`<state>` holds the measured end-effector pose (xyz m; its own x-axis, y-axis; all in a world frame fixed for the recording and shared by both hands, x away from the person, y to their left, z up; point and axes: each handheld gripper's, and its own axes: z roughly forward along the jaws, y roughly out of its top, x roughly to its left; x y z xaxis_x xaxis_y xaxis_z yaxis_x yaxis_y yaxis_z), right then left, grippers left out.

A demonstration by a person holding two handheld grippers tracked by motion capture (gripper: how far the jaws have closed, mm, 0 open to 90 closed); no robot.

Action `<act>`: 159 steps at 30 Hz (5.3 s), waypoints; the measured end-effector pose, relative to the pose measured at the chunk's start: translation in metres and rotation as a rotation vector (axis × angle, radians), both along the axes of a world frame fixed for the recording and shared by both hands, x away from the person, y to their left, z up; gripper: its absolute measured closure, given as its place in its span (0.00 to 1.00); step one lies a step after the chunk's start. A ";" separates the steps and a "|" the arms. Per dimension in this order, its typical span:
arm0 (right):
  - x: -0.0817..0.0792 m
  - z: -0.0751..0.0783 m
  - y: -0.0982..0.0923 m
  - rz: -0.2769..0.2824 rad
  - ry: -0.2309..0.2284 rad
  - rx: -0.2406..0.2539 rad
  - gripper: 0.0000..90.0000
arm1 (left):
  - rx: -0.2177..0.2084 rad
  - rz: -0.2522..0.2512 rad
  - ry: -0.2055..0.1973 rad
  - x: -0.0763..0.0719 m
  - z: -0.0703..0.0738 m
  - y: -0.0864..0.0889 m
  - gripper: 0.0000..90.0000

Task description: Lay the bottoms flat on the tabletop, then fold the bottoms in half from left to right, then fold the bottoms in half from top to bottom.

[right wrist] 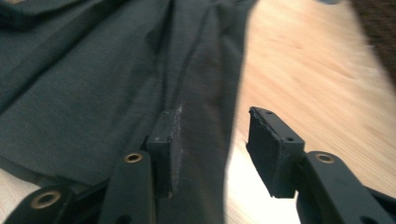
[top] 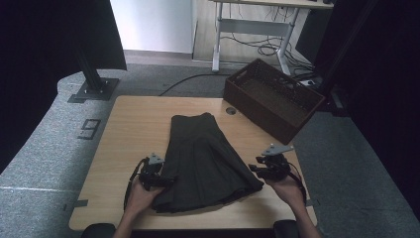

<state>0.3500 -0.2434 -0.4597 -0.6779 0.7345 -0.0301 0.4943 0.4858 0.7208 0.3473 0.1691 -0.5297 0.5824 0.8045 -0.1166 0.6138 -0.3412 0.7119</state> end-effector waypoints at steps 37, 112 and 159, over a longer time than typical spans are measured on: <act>0.027 -0.075 0.007 -0.013 0.164 0.007 0.85 | 0.099 0.055 0.039 -0.005 -0.012 0.002 0.18; 0.020 -0.034 0.042 0.155 0.074 0.019 0.03 | 0.071 0.009 0.017 0.022 -0.019 -0.016 0.00; 0.156 -0.034 0.110 -0.039 0.084 -0.003 0.25 | 0.075 0.031 0.015 0.019 -0.019 -0.017 0.00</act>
<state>0.5055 -0.1339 -0.4942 -0.6492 0.7602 0.0236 0.5717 0.4672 0.6744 0.3665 0.1522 -0.5485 0.5553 0.8292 -0.0635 0.6356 -0.3739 0.6755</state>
